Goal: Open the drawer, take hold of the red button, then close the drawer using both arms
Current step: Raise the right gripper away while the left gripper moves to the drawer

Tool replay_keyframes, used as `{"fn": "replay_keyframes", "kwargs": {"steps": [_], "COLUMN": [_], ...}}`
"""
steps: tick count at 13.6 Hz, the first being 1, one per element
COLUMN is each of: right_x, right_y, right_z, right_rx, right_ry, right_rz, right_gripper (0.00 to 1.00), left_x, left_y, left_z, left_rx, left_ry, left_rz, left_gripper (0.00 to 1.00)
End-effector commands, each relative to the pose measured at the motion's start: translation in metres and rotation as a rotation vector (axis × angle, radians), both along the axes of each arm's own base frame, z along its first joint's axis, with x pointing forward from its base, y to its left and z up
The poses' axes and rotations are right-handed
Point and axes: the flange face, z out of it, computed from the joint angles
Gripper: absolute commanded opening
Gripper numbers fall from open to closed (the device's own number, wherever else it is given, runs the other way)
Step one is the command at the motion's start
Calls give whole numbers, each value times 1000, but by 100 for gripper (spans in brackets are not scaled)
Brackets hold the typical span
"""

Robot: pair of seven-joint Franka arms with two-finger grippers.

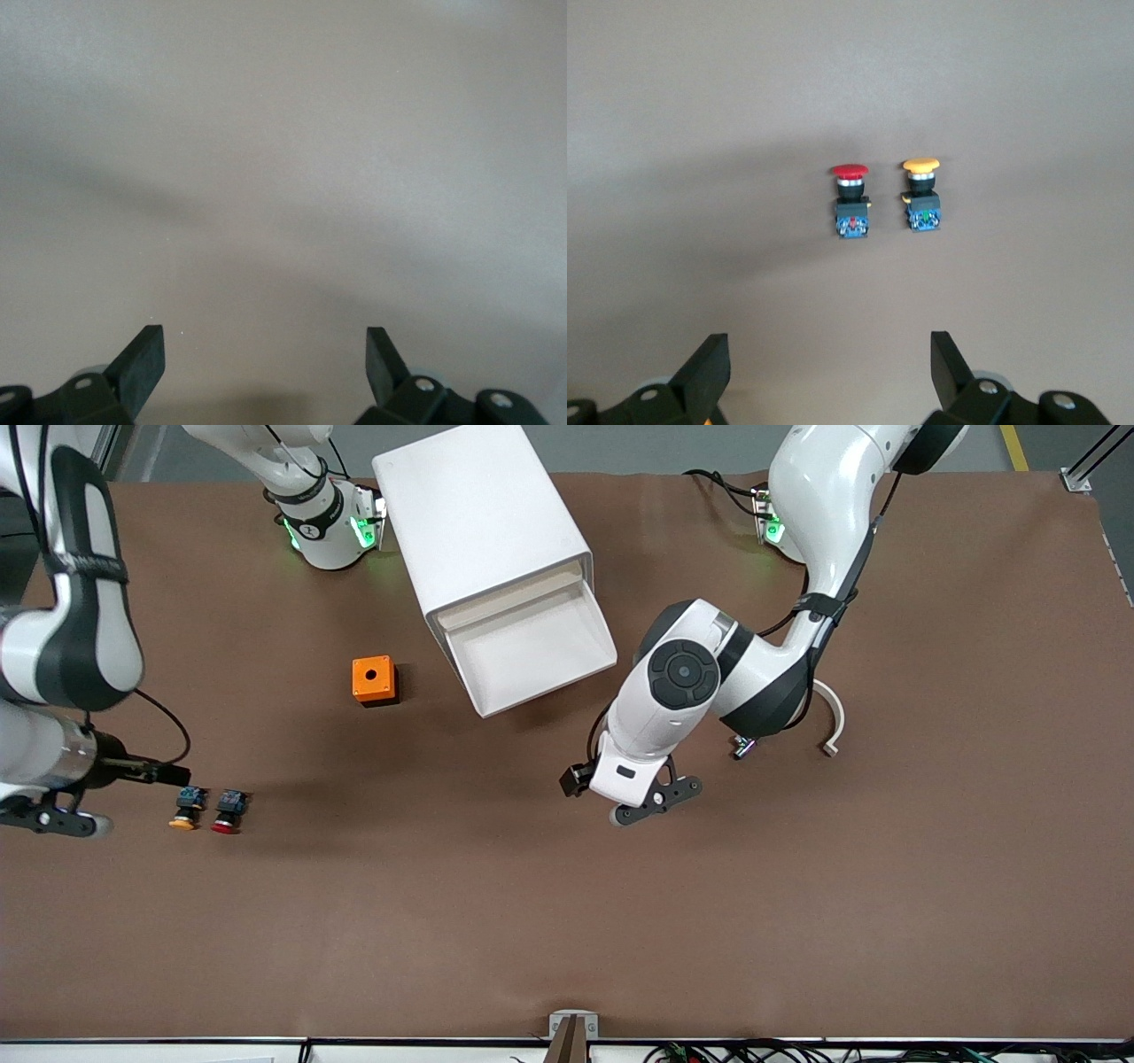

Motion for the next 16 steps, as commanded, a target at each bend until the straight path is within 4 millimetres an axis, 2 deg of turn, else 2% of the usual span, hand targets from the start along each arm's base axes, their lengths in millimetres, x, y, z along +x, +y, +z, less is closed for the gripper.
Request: {"fn": "replay_keyframes", "kwargs": {"steps": [1,2,3,4,5,6,9,11,16], "right_x": [-23,-29,-35,-40,-43,-48,-60,-66,-69], "right_y": [-1,-1,-2,-3,-5,-15,-35,-42,-48], "right_z": [43,55,69,78,86,93,107,115,121], "right_rx": [24,25,26,24,24,26,30,26,24], "right_ry": [-15,-16,-24,-27,-33,-39,-34,-41,-46], "right_rz": [7,6,8,22,42,52,34,22,9], "right_gripper": [100,100,100,100,100,100,100,100,100], "left_x": [-3,-2,-2,-3,-3,-2,0,-1,-5], "left_y": [0,1,3,5,5,7,12,11,4], "left_z": [13,14,24,33,34,39,43,46,36], "left_rx": [5,4,-1,-6,-7,-8,-8,-12,-10], "left_ry": [-24,-25,-38,-48,-49,-54,-50,-49,-32], "left_rz": [-6,-3,0,0,0,1,11,18,38], "left_gripper": [100,100,100,100,100,100,100,100,100]}}
